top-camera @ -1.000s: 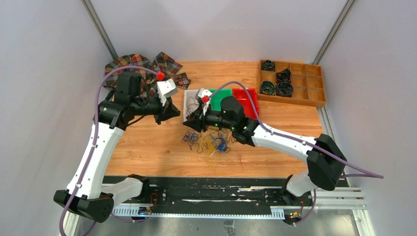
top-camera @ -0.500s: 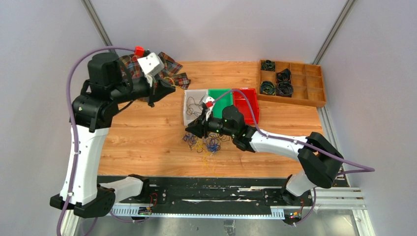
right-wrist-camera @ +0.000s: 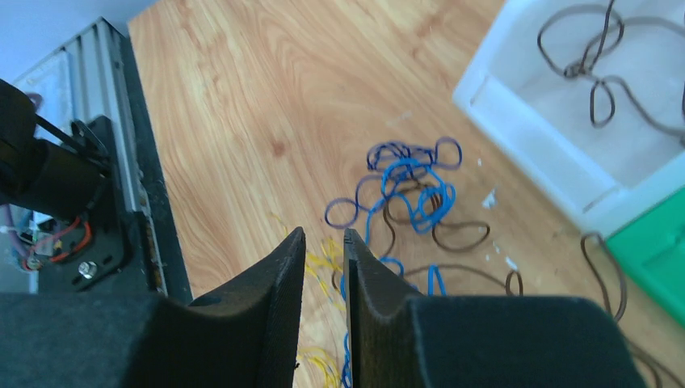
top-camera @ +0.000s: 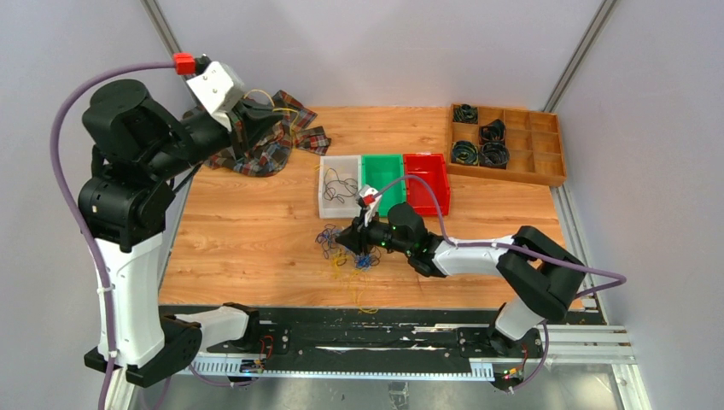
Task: Untangle the cables
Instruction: Untie the cable.
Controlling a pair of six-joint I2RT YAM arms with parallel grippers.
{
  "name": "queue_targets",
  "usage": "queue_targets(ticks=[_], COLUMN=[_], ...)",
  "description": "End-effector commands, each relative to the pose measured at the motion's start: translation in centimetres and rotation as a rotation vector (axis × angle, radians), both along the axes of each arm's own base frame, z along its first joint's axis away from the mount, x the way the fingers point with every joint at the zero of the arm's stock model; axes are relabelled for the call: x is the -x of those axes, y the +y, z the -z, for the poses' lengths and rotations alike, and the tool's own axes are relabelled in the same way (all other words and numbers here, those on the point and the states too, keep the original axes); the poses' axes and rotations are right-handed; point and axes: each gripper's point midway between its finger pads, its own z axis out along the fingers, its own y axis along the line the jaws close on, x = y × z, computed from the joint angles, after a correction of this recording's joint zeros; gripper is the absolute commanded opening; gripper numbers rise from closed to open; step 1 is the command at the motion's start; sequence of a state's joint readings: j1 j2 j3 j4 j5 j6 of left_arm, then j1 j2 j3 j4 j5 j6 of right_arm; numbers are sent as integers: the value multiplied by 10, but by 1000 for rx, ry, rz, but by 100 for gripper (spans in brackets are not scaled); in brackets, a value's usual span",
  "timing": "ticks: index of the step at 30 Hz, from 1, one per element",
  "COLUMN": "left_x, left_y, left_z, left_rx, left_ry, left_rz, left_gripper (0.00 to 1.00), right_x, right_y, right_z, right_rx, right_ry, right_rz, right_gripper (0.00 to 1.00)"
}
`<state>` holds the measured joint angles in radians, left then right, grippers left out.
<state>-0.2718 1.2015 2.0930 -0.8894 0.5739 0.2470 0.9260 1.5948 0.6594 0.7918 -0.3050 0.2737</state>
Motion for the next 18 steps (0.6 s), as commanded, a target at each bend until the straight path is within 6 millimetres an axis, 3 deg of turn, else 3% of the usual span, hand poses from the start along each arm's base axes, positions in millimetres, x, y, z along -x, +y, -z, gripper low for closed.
queue_targets(ticks=[1,4,9,14,18], left_x=[-1,0,-4,-2,0], left_y=[9,5,-4,-9,-13], left_z=[-46,-45,-13,24,55], left_rx=[91,104,87,33,-9], left_ry=[-125,-109,-20,34,74], left_rz=[-71,-46,-5,38,73], left_gripper=[1,1,1,1,1], right_x=[-5,-7,-10,0,14], right_y=[-11,-17,-28,-45,-58], right_z=[14,3,-77,-163,-205], right_rx=[-11,-30,-110,-150,-136], right_ry=[0,-21,-166,-338,-434], right_rz=[58,85,115,90,27], right_gripper=[26,31,43,49,54])
